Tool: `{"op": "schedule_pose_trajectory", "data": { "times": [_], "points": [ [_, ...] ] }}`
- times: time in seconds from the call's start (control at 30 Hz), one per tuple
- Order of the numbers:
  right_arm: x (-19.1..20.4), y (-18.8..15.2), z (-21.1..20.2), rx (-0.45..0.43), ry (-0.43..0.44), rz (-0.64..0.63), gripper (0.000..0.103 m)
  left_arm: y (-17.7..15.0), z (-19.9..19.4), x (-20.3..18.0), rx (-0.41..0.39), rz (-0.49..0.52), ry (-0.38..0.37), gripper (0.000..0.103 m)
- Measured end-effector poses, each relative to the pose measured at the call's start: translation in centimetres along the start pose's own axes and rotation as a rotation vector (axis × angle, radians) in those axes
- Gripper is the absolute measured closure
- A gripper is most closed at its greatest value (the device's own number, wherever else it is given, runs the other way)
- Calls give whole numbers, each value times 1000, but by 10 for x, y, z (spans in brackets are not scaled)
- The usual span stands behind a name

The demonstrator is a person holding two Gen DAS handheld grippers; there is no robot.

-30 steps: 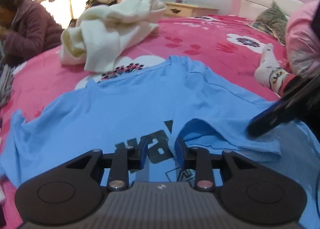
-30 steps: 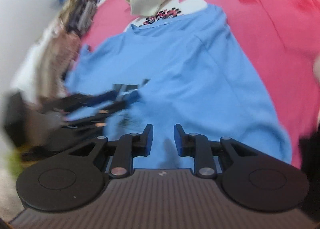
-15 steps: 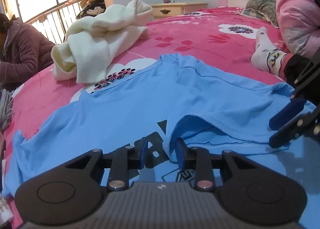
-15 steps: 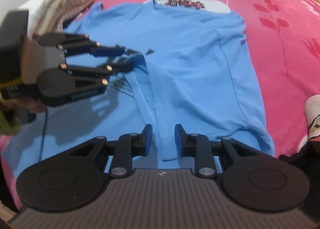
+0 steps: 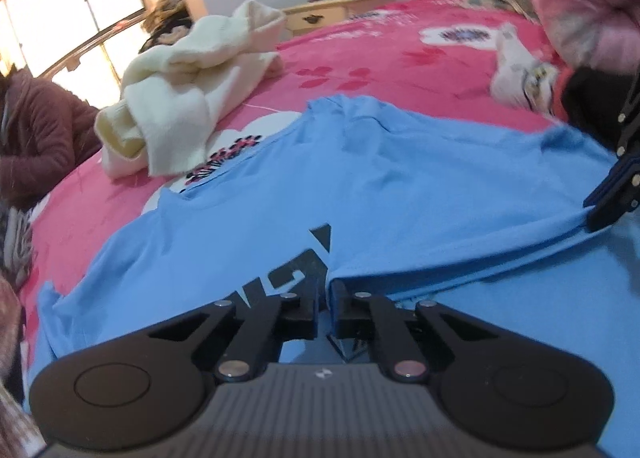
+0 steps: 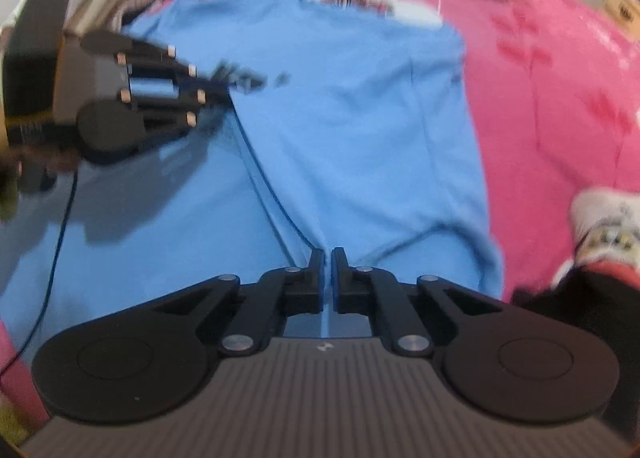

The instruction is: Fold clothes

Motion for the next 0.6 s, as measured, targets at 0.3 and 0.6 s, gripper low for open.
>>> {"op": "schedule_pose_trajectory", "data": {
  "times": [0.3, 0.6],
  "points": [
    [-29, -6, 4, 80, 153, 257, 67, -8, -4, 11, 75, -2, 4, 54],
    [-110, -17, -9, -71, 355, 990, 58, 4, -14, 67, 15, -362, -46, 34]
  ]
}}
Point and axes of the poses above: each gripper's, at about its wrist camera, not at the fingertips, and z roughly the way its jaws point, x to its left, y to its top, the point moved 10 cm from there along z, roughly the way its jaws point, and after that the axes turned 6 degrees about z, right-handed, at the moved point
